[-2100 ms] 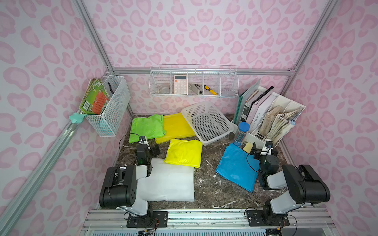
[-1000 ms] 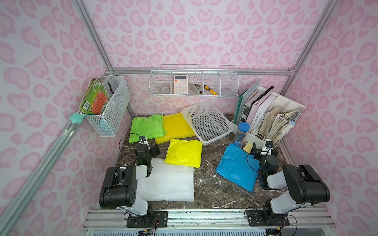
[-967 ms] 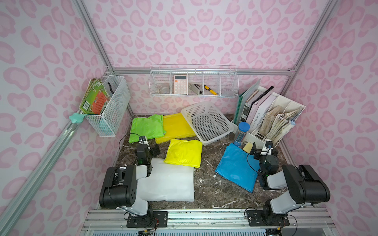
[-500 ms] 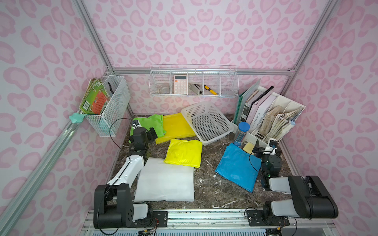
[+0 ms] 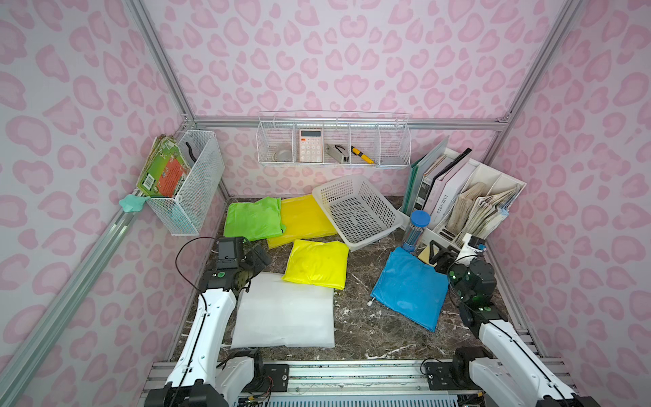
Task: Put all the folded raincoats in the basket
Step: Move the raincoat to the center of the board.
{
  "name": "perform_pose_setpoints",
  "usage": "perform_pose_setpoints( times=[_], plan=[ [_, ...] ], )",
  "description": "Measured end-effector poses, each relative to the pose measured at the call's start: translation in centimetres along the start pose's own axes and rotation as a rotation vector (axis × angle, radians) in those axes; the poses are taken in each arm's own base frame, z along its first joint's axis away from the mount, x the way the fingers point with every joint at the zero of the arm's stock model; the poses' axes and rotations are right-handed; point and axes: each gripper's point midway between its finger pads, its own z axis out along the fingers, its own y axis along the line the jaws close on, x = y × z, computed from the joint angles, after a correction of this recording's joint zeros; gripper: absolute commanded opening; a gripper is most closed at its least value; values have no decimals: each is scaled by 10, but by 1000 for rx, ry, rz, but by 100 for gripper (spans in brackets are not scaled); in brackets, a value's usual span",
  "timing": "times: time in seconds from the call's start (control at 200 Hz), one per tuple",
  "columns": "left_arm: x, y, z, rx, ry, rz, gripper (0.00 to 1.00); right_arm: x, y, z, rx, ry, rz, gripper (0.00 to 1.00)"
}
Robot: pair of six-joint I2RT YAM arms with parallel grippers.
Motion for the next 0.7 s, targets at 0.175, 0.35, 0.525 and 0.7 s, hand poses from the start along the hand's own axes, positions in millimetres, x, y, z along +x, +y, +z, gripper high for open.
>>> perform_pose_setpoints(
  times=[0.175, 0.35, 0.525, 0.7],
  plan=[
    [65, -22, -4, 186, 204, -25, 92, 92, 62, 0, -186, 356, -16, 75],
    [120, -34, 0, 276, 365, -4, 89, 146, 57, 4, -154, 522, 25, 71],
    [162, -42, 5, 271, 480, 61, 88, 180, 38, 16, -78, 642, 101, 65],
    [188, -19, 23, 174, 535, 19, 88, 190, 19, 18, -10, 681, 196, 65]
  ],
)
